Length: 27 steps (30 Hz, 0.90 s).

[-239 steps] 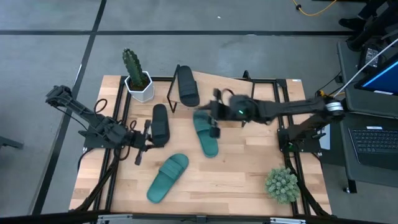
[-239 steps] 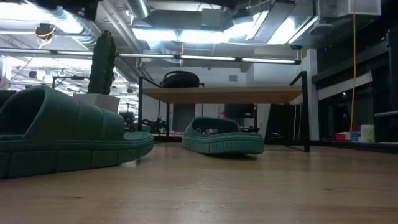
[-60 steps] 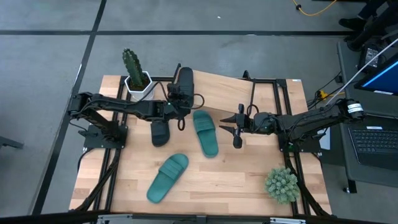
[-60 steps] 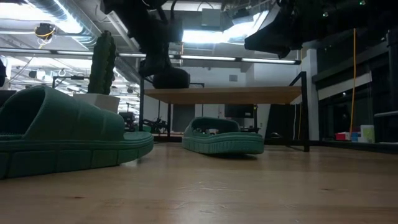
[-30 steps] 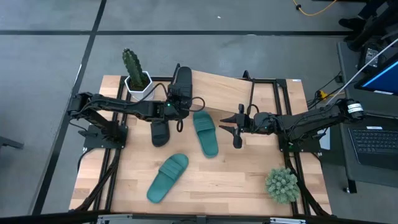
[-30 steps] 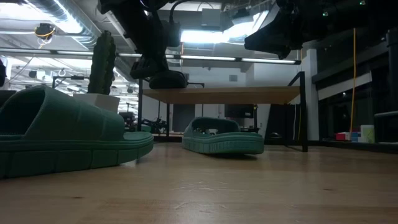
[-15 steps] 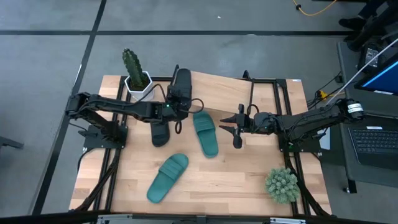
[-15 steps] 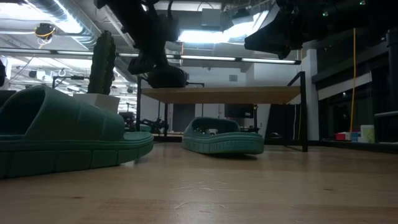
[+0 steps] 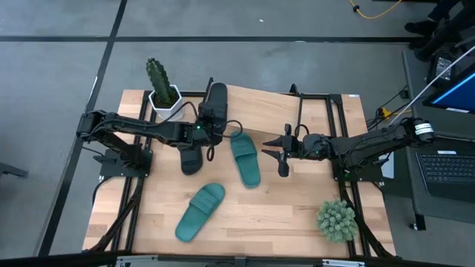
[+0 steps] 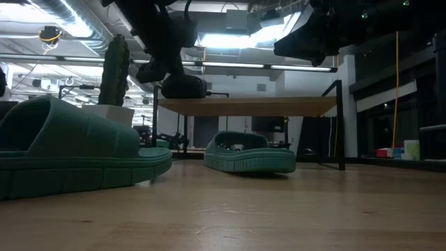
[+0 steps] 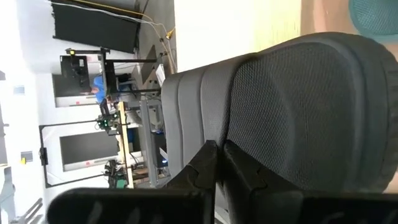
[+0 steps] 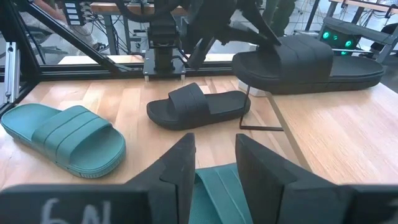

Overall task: Pick and place slides into the shelf
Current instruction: Put the bottom black slide on the shelf

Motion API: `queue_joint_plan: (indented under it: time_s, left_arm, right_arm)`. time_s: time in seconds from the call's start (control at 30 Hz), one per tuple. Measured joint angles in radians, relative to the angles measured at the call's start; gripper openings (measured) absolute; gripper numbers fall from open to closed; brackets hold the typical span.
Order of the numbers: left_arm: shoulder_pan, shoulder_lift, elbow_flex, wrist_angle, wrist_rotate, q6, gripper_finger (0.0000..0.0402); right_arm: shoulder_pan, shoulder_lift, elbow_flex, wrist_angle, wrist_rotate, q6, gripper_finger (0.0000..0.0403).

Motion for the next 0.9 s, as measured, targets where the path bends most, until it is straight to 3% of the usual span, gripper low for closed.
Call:
queue_joint_plan:
  time_s: [0.23, 0.5, 0.9]
  left_arm:
    - [0.007, 0.0, 0.0, -0.007, 0.059, -0.026, 0.0013]
    - [0.014, 0.0, 0.0, -0.019, 0.058, -0.045, 0.0018]
    - [0.008, 0.0, 0.0, -0.024, 0.032, -0.048, 0.0079]
  right_arm:
    - [0.0, 0.0, 0.0, 0.0, 0.0, 0.001, 0.0116]
    - [0.0, 0.0, 0.0, 0.0, 0.0, 0.002, 0.0116]
    - [0.0, 0.0, 0.0, 0.0, 0.0, 0.002, 0.0116]
